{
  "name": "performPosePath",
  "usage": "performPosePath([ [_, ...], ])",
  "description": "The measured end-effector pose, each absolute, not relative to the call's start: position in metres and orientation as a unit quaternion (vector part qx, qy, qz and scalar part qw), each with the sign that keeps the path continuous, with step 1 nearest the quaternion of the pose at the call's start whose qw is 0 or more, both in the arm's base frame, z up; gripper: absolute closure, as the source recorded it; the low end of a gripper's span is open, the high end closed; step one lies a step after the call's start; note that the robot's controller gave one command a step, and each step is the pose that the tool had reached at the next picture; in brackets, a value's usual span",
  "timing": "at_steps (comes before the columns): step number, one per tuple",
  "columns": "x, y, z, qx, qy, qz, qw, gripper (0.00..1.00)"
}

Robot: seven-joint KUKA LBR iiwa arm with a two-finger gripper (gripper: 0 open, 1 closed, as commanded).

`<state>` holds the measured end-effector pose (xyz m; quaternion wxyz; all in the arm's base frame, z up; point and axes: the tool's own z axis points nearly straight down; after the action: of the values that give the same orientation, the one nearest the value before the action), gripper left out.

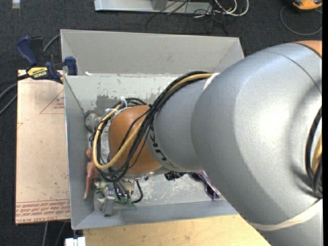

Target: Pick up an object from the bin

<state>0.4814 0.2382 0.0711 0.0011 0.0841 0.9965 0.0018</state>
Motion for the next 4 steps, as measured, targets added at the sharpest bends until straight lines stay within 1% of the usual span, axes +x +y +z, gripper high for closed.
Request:
performPosePath([
  [1,0.479,0.241,0.145,0.077,0.997,0.001,0.000,0.00],
  [2,0.484,0.239,0.072,0.085,0.996,0.004,0.005,0.00],
  [3,0.488,0.232,0.074,-0.217,0.976,0.001,0.013,0.00],
  [4,0.486,0.236,0.076,0.084,0.996,0.002,0.006,1.00],
])
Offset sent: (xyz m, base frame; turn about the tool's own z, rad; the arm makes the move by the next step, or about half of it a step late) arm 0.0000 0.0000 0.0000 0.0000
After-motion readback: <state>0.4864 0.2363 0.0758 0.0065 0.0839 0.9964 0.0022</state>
